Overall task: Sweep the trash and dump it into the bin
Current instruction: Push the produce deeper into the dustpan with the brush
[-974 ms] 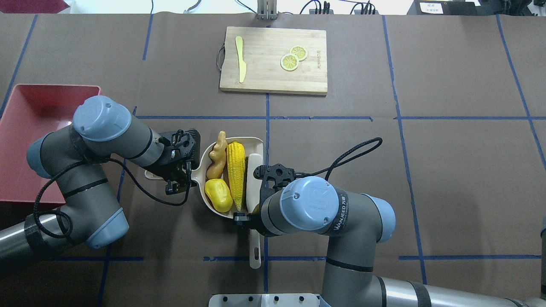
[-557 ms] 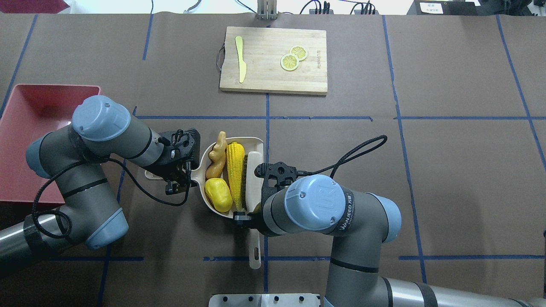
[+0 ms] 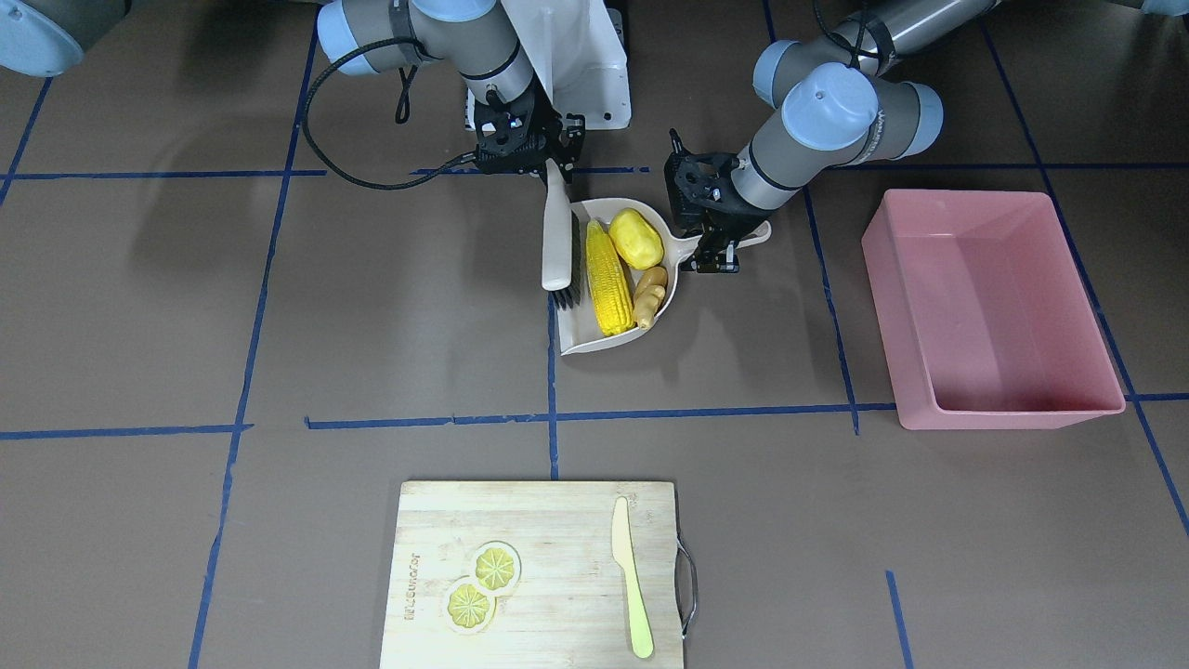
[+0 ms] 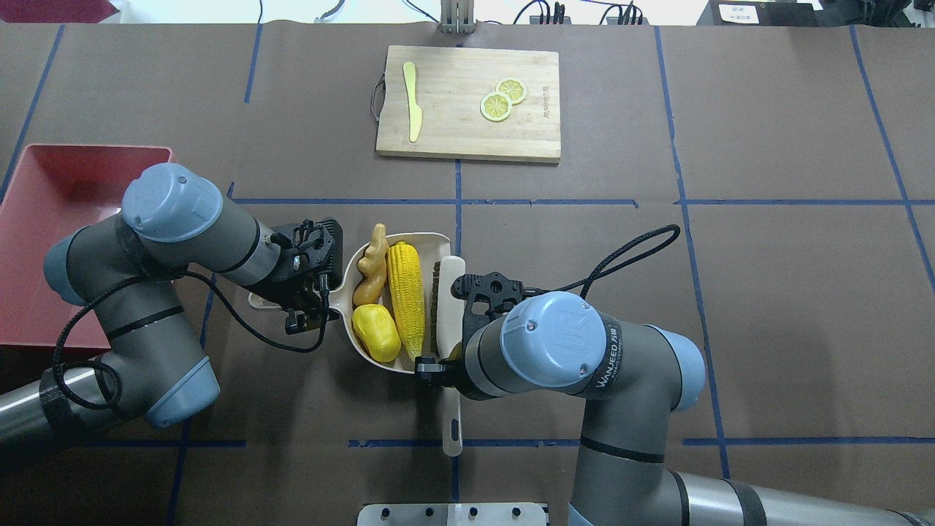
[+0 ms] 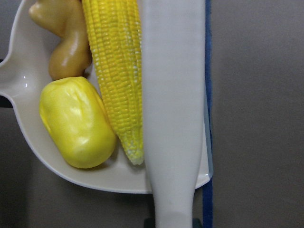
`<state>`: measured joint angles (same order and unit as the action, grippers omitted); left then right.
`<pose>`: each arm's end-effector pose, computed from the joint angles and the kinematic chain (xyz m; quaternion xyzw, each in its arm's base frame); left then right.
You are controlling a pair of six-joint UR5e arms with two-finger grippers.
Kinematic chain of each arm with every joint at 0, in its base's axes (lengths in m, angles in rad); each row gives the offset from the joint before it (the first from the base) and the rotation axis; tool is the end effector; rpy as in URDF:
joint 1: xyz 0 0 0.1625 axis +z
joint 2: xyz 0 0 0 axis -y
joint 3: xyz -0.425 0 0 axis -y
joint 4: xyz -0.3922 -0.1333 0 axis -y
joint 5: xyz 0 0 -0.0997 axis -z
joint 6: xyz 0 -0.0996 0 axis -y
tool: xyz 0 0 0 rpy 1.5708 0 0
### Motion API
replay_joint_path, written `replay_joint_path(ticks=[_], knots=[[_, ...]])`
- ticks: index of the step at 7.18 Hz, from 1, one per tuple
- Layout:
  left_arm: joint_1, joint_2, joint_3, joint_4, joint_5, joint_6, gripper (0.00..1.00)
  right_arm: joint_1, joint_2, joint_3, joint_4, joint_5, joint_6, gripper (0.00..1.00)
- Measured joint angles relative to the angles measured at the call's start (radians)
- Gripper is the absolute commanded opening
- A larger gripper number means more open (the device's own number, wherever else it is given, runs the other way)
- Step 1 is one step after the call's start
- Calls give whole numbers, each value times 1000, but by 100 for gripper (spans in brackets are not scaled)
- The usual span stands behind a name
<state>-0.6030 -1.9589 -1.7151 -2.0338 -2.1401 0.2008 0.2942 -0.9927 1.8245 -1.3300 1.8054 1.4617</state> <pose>0.4683 -0.4191 0.3188 0.3326 0.4003 0.5770 0.6295 -0.5702 -0.2878 0.1873 0.0031 -0.5173 0.0194 0.8556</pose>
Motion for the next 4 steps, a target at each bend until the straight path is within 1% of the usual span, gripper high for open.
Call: replay_joint_path(ticks=[2, 3, 4], knots=[[-1, 0, -2, -6, -2, -14, 0, 15, -6, 64, -134, 9, -9, 0], [-3, 1, -8, -8, -2, -19, 0, 32, -18, 78, -178, 18, -34, 0], [-5, 4, -26, -9, -3, -27, 0, 50, -41, 86, -197, 27, -73, 0]])
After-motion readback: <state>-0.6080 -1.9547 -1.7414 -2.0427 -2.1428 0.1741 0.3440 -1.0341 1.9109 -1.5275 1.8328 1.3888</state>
